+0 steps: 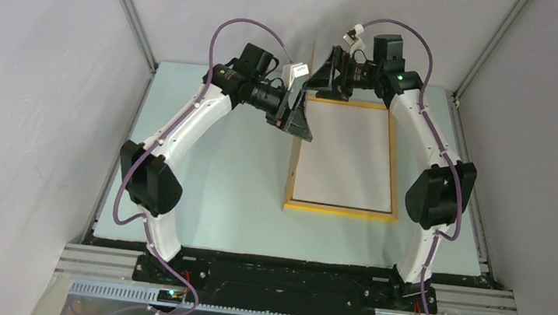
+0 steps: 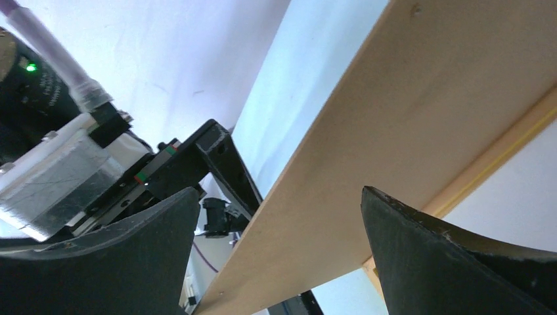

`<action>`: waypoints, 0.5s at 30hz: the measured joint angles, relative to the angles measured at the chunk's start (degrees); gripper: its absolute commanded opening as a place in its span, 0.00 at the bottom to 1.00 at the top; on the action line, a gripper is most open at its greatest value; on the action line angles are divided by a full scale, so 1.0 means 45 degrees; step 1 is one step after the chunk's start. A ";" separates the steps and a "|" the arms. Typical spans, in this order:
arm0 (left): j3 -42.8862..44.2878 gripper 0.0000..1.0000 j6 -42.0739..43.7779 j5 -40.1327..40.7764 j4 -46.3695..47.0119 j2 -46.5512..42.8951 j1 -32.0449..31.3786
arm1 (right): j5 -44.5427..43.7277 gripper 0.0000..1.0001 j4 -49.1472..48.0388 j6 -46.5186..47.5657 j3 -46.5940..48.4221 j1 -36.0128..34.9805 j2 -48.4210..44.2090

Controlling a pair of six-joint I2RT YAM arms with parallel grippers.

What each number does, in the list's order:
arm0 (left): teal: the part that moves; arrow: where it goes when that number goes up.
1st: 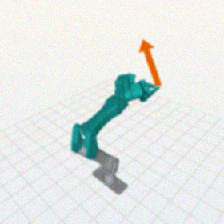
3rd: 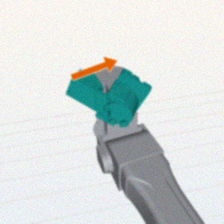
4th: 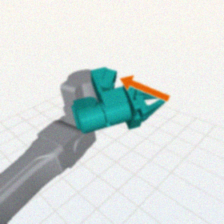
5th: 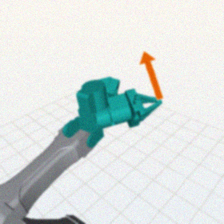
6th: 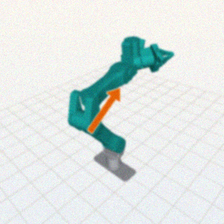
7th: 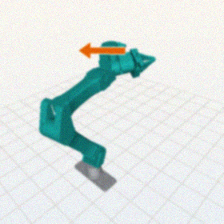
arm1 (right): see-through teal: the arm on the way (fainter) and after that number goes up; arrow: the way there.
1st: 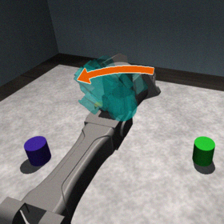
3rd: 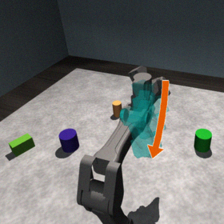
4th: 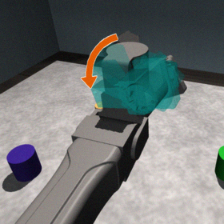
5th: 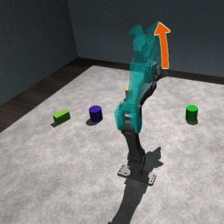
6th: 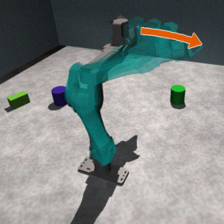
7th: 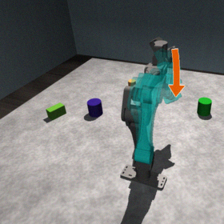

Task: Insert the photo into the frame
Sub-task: Turn over the photo frame item at the center of the board.

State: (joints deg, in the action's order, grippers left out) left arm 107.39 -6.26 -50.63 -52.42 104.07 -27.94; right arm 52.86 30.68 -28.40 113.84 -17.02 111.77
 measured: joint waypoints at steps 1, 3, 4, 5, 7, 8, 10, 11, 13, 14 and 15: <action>0.0019 0.97 0.0005 -0.0010 -0.0005 0.0024 -0.0015 | -0.0214 0.97 0.0233 0.0180 0.0000 0.0000 -0.0073; 0.0092 0.97 0.0005 -0.0034 -0.0005 0.0097 -0.0049 | -0.0617 0.96 0.0612 0.0476 0.0000 0.0000 -0.0107; 0.0146 0.97 0.0005 -0.0039 -0.0005 0.0141 -0.0078 | -0.0675 0.96 0.0665 0.0510 0.0000 0.0000 -0.0107; 0.0204 0.97 0.0005 -0.0053 0.0005 0.0194 -0.0121 | -0.0884 0.96 0.0874 0.0627 0.0000 0.0000 -0.0107; 0.0267 0.97 0.0000 -0.0087 0.0010 0.0287 -0.0214 | -0.1117 0.96 0.1156 0.0772 0.0000 0.0000 -0.0107; 0.0325 0.97 0.0000 -0.0097 0.0024 0.0340 -0.0267 | -0.1219 0.96 0.1248 0.0831 0.0000 0.0000 -0.0107; 0.0481 0.97 -0.0058 -0.0112 0.0053 0.0481 -0.0379 | -0.1375 0.96 0.1350 0.0918 0.0000 0.0000 -0.0107; 0.0529 0.97 -0.0073 -0.0112 0.0092 0.0549 -0.0442 | -0.1462 0.96 0.1438 0.0986 0.0000 0.0000 -0.0107; 0.0680 0.99 -0.0107 -0.0117 0.0107 0.0690 -0.0563 | -0.1583 0.96 0.1559 0.1064 0.0000 -0.0005 -0.0107; 0.0729 0.99 -0.0165 -0.0117 0.0121 0.0738 -0.0612 | -0.1647 0.95 0.1617 0.1107 0.0000 -0.0005 -0.0107; 0.0797 0.99 -0.0185 -0.0131 0.0141 0.0801 -0.0670 | -0.1695 0.95 0.1666 0.1137 0.0000 -0.0005 -0.0107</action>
State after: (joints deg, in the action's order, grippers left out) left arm 110.98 -7.09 -51.22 -51.79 107.68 -30.96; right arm 45.23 38.17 -23.29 113.84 -17.04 111.28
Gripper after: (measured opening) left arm 0.982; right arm 0.959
